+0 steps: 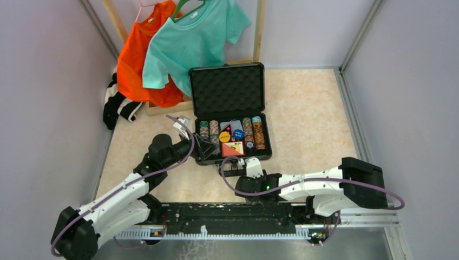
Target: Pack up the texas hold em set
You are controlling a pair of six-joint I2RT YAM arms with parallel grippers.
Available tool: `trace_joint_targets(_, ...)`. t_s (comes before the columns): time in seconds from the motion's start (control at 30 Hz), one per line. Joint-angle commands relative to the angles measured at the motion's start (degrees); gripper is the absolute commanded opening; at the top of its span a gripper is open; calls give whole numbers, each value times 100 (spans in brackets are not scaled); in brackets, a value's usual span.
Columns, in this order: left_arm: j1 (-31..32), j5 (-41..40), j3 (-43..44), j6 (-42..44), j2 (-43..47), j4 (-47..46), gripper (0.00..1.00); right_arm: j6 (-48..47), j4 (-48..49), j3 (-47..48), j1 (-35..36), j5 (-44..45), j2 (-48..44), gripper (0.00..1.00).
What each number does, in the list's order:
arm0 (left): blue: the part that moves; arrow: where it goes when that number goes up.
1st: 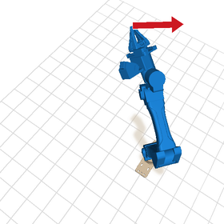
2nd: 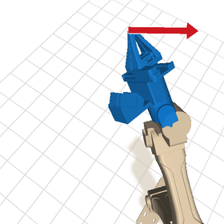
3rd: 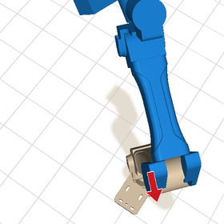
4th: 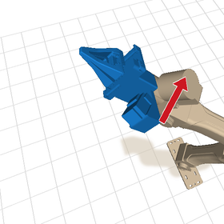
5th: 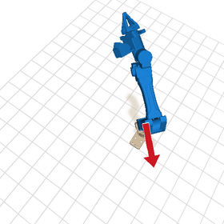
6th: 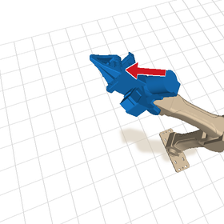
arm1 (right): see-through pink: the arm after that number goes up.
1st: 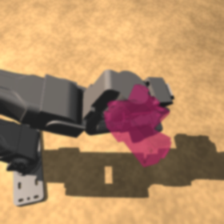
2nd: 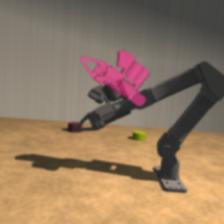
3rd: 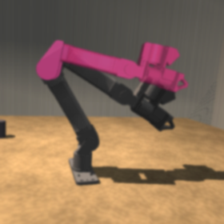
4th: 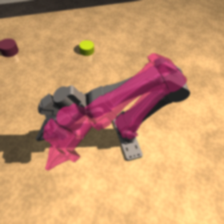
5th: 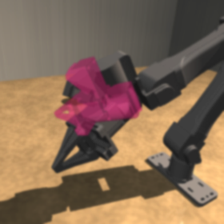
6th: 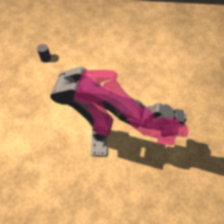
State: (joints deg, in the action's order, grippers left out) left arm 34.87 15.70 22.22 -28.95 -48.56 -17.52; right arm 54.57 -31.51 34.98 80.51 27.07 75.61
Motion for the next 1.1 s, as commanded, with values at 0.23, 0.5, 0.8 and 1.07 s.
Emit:
trace_joint_targets(0.23, -24, 150, -15, -58, -15, -155, 64, 146, 38, -245, 35, -53, -164, 56)
trace_joint_targets(0.5, -23, 143, -55, -72, 19, -147, 64, 133, 39, -220, 35, -83, -143, 52)
trace_joint_targets(0.8, -24, 152, -52, -81, 30, -155, 64, 152, 57, -220, 28, -46, -148, 43)
trace_joint_targets(1.07, -24, 175, -20, -68, 34, -99, 64, 166, 105, -199, 11, 0, -160, 39)
